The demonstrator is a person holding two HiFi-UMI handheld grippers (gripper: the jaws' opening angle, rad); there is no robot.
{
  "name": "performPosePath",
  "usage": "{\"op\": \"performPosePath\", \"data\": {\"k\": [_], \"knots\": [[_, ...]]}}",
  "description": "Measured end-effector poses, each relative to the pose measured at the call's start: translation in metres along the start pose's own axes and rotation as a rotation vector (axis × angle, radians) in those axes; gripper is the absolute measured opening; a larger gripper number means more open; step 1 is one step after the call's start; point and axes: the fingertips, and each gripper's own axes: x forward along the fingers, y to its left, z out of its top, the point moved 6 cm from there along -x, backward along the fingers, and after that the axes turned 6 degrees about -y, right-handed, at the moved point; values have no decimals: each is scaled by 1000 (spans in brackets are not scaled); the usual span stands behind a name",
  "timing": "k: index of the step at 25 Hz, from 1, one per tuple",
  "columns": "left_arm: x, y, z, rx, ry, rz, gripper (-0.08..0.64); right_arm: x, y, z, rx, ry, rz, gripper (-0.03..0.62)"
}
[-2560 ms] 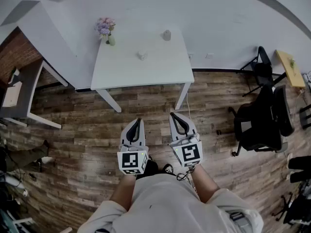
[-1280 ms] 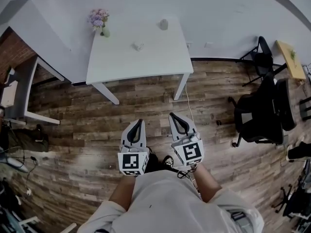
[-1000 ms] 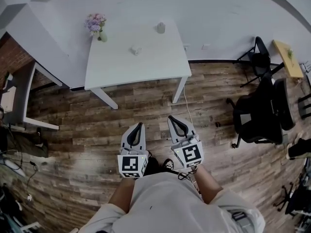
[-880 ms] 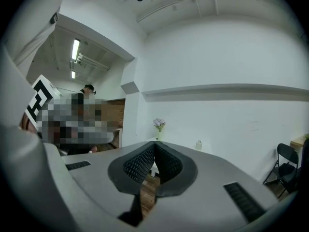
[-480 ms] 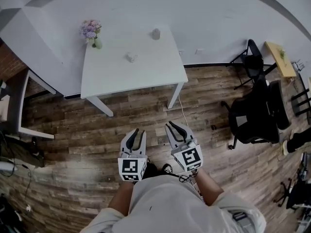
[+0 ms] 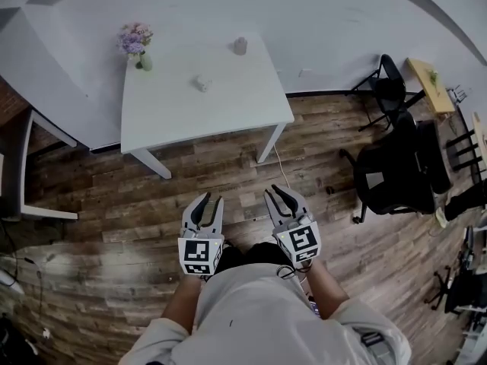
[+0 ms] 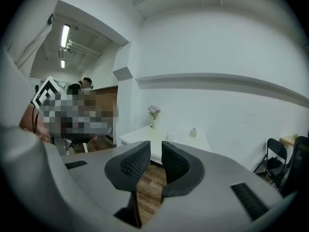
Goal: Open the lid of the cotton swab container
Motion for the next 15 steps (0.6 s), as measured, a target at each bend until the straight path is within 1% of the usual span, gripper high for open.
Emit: {"op": "performPosePath", "data": {"k": [3, 7, 11, 15], "knots": [[2, 12, -1, -16, 4, 10, 121, 12, 3, 1, -6, -4, 3, 58], [13, 26, -4, -23, 18, 22, 121, 35, 0, 7, 9, -8, 14, 58], [38, 42, 0, -12, 25, 27, 121, 65, -17, 8, 3, -48, 22, 60], [76, 61, 8, 6, 24, 29, 121, 101, -39, 16, 20, -56, 45, 69]]}}
